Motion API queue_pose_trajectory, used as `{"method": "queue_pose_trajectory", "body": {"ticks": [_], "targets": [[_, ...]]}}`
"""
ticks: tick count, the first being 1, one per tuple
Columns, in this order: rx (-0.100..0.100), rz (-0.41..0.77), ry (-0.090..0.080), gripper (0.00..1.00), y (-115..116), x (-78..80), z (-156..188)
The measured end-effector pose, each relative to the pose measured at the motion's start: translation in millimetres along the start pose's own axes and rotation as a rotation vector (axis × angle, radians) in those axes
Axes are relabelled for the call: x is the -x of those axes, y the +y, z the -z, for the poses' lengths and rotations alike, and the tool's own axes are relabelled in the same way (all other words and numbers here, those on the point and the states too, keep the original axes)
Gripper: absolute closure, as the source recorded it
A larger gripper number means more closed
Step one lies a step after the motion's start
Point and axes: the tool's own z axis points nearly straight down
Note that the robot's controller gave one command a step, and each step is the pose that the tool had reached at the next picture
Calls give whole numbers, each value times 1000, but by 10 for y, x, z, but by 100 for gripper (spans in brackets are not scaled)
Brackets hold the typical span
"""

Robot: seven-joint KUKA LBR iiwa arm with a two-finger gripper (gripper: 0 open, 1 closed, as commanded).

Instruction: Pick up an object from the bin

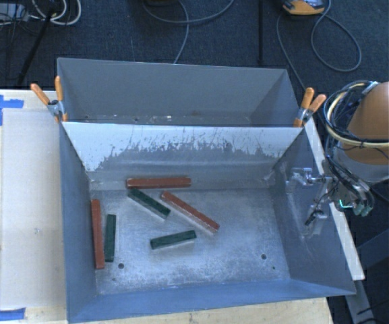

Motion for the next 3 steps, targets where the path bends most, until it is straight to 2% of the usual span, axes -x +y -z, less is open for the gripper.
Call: {"method": "queue_pose_trajectory", "body": {"ticks": [1,2,3], "targets": [[2,78,0,0,798,72,-1067],[2,154,-10,0,1869,237,-1190],[-2,150,-9,100,1821,239,-1184]]}}
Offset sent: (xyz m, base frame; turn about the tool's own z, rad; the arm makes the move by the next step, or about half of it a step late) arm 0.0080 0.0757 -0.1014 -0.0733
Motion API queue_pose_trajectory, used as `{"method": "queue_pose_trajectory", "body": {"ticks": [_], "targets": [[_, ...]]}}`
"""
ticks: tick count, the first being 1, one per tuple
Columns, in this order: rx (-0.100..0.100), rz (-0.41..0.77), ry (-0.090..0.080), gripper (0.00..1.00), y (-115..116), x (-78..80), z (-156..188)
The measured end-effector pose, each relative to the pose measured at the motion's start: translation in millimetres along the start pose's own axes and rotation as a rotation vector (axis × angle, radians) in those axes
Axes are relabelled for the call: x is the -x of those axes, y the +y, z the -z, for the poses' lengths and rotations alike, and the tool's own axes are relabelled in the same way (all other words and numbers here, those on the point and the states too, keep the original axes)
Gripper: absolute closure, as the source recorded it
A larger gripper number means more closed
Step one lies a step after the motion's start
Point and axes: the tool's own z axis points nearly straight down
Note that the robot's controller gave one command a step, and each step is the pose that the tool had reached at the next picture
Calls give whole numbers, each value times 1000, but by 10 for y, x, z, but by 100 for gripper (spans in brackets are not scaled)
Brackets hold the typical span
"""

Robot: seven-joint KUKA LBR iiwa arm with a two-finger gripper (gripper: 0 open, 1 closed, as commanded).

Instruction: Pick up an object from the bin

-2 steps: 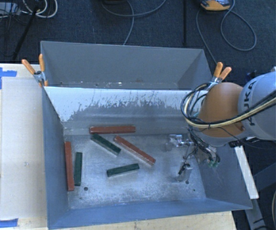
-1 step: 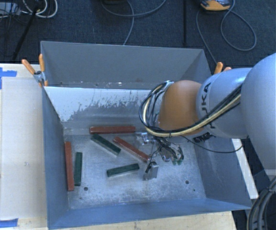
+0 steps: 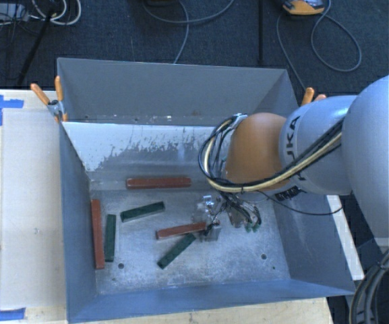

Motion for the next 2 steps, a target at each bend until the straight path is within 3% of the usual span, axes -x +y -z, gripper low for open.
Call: {"method": "queue_pose_trajectory", "body": {"ticks": [1,2], "targets": [[-3,188,-1,100,-777,112,2],[-2,206,-9,100,-342,424,1315]]}}
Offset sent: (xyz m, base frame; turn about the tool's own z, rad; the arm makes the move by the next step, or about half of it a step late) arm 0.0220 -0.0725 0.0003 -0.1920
